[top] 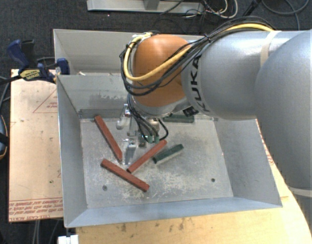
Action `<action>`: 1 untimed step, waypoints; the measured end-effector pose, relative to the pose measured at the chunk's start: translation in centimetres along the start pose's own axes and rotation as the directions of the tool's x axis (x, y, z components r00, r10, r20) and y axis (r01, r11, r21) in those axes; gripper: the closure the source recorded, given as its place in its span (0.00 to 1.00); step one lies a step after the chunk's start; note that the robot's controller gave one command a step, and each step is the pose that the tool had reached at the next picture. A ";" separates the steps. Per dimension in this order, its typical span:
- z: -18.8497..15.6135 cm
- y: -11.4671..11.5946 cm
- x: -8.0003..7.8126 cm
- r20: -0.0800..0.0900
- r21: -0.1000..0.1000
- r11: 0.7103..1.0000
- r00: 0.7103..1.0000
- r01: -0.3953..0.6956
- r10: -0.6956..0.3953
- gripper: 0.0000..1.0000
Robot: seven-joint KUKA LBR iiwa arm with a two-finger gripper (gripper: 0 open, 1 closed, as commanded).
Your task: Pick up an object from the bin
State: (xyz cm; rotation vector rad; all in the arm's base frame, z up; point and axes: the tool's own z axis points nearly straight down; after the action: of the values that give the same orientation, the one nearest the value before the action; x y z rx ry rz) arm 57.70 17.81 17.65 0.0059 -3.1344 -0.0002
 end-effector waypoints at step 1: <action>-0.5 -0.1 -0.2 0.008 -0.001 1.000 1.000 -0.003 0.003 0.00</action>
Offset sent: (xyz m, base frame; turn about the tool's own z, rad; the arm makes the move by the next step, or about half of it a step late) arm -0.0377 -0.0382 -0.1065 -0.1691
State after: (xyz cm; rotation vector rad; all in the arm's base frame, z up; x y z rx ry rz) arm 57.89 17.73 18.11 0.0014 -3.1420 -0.0023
